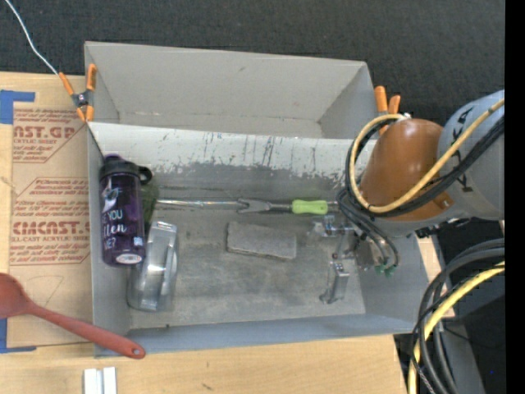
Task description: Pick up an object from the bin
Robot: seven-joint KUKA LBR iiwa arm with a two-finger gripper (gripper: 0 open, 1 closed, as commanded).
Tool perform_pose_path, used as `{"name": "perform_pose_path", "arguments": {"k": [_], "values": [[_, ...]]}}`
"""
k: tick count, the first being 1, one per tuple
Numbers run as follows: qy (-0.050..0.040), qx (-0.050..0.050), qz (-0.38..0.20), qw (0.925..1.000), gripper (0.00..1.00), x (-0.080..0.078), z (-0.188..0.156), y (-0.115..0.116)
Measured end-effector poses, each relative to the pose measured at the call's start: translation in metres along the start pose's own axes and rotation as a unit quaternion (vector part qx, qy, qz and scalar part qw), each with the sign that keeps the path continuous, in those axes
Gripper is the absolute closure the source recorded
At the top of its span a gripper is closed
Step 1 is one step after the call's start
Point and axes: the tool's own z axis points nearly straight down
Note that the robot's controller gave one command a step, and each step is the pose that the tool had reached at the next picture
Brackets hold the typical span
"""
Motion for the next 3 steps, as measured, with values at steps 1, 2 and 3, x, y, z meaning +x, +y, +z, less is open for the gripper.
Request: {"name": "perform_pose_path", "arguments": {"k": [1,2,3], "values": [[-0.0036,0.000,0.000,1.0000,0.00,-0.002,-0.004,0.000],[-0.0003,0.000,-0.034,0.9994,0.00,-0.037,-0.086,0.011],[-0.0058,0.001,-0.075,0.9972,0.00,-0.052,-0.010,0.004]]}}
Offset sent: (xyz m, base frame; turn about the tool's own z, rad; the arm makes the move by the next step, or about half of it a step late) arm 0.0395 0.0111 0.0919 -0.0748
